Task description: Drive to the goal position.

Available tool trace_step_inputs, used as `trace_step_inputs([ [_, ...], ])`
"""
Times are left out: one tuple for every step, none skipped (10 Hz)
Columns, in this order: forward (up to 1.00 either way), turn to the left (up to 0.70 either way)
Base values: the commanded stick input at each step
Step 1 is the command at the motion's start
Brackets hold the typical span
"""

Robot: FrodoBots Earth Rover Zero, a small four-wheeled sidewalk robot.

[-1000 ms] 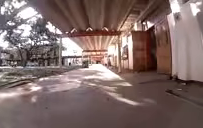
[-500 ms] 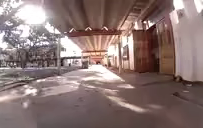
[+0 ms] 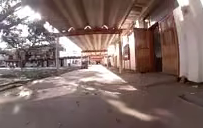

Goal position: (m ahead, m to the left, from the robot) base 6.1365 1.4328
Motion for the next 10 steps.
trace_step_inputs([
  [0.50,0.00],
  [0.50,0.00],
  [0.50,0.00],
  [0.50,0.00],
  [0.50,0.00],
  [0.50,0.00],
  [0.50,0.00],
  [0.50,0.00],
  [0.50,0.00],
  [0.50,0.00],
])
